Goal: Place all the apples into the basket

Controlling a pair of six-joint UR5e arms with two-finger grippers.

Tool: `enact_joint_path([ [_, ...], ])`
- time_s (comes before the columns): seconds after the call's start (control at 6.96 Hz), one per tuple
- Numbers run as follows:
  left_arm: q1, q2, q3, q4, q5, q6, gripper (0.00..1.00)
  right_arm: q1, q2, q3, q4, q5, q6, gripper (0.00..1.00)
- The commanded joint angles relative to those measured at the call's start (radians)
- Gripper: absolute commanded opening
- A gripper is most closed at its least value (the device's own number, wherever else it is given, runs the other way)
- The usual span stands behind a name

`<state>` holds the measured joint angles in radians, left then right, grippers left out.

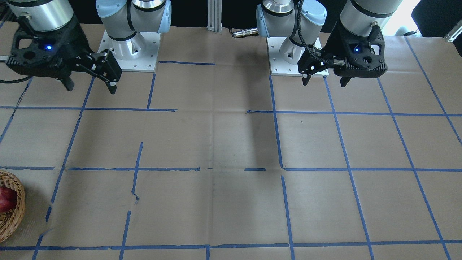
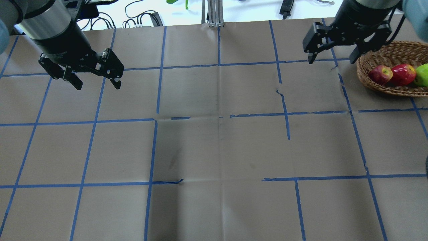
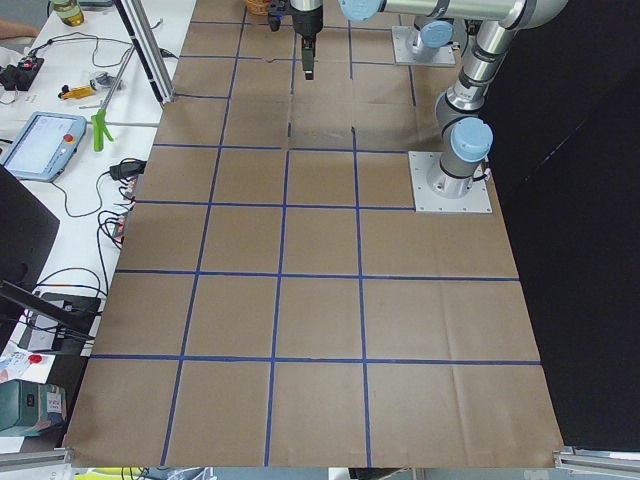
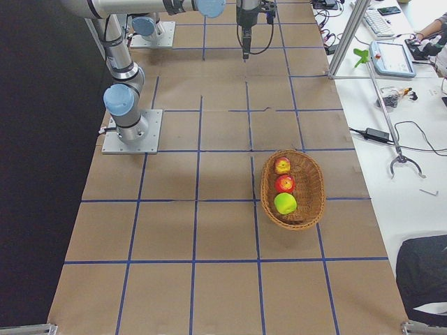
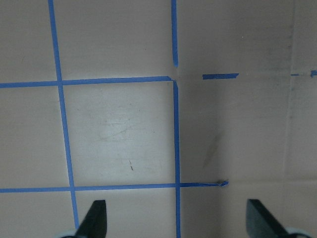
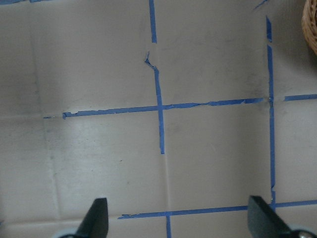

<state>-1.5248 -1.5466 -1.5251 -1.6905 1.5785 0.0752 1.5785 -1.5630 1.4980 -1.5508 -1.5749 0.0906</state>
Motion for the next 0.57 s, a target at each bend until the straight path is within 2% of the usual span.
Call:
enact_joint_path([
  [0.0,0.000,-0.001,0.000,0.000,0.000,0.000,0.98,0.058,0.001,0.002,-0.003,0.000,0.080,1.00],
  [0.43,0.000,-0.001,0.000,0.000,-0.002,0.000,0.98,0.057,0.004,0.005,-0.002,-0.003,0.072,1.00],
])
